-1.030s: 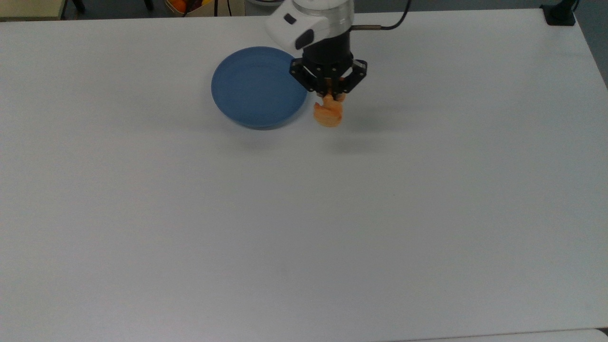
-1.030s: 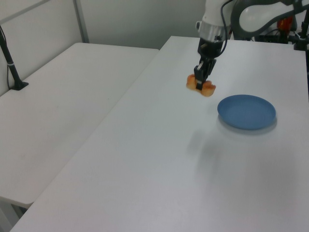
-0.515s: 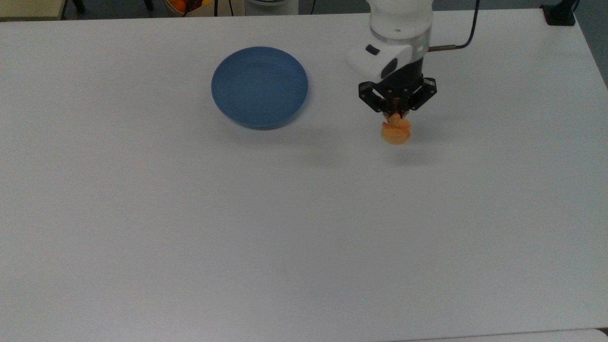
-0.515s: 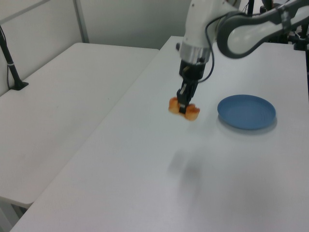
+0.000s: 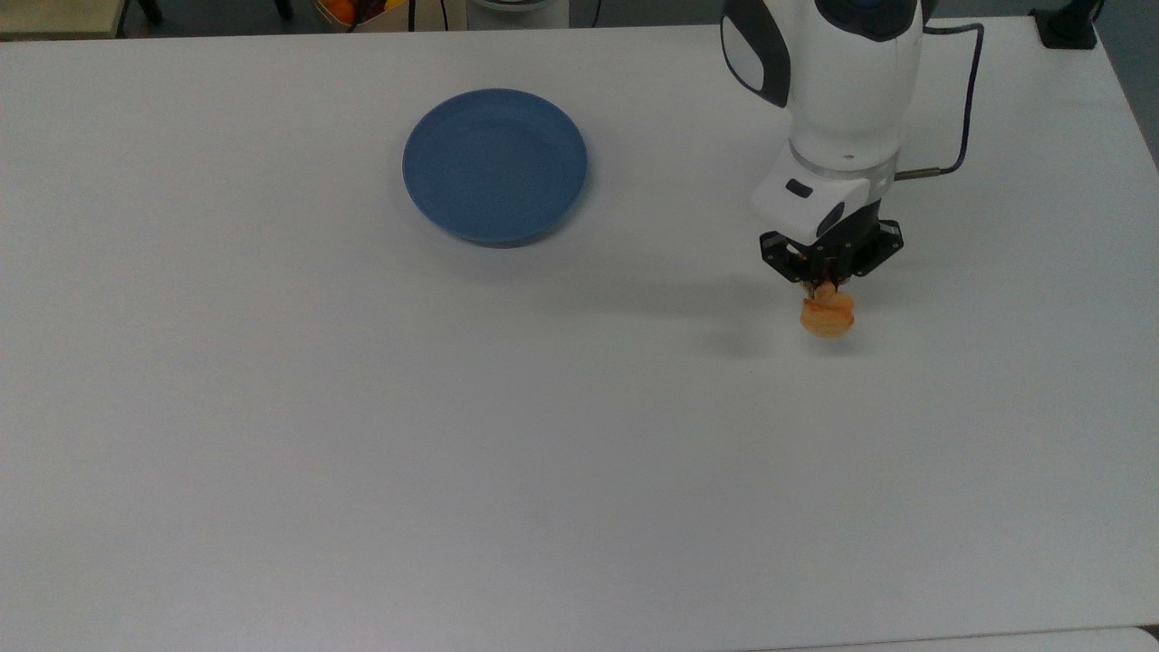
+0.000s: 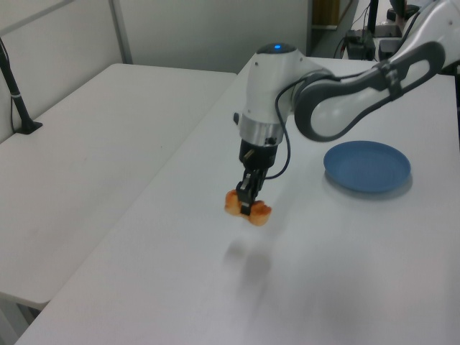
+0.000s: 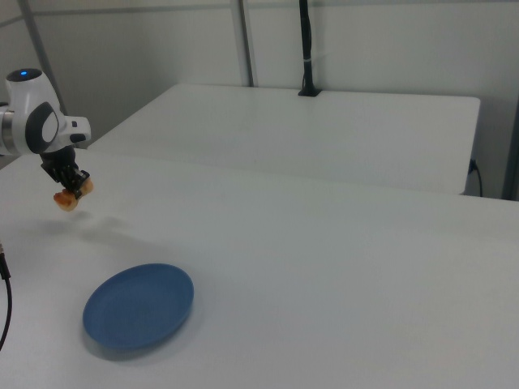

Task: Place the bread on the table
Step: 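Lower the bread roll onto the bare table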

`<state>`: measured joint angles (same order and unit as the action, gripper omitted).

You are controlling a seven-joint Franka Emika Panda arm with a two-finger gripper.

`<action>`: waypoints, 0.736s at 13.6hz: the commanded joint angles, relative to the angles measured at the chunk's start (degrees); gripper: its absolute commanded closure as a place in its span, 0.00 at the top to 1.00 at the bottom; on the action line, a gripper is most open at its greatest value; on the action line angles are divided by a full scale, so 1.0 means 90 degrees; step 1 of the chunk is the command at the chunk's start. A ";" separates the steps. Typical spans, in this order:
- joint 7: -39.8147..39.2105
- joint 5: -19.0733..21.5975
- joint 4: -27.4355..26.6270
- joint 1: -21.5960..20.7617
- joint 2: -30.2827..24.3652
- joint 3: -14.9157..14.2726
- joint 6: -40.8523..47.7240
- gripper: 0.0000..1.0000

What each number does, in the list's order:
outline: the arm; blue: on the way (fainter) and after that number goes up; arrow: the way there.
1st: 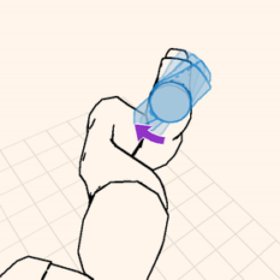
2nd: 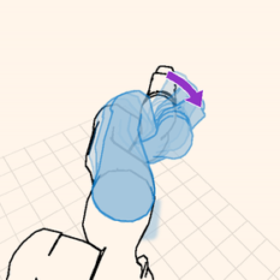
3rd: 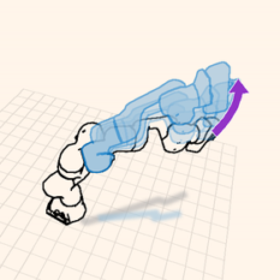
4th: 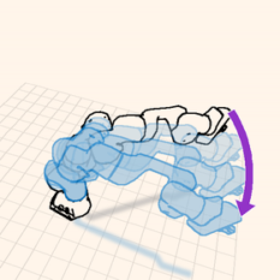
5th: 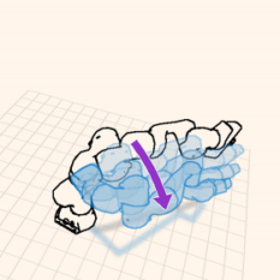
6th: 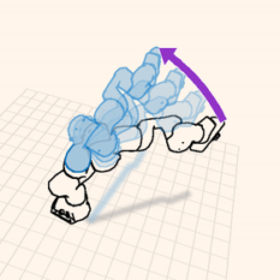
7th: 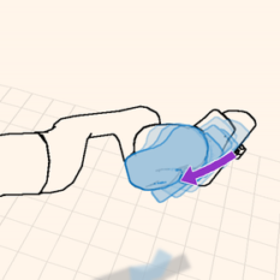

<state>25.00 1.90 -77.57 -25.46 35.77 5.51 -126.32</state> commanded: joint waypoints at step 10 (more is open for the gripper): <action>0.0103 -0.0309 0.0855 -0.0637 0.1035 -0.0231 -0.0173 0.03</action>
<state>25.06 0.64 -71.17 -29.84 44.13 4.31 -127.77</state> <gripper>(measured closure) 0.885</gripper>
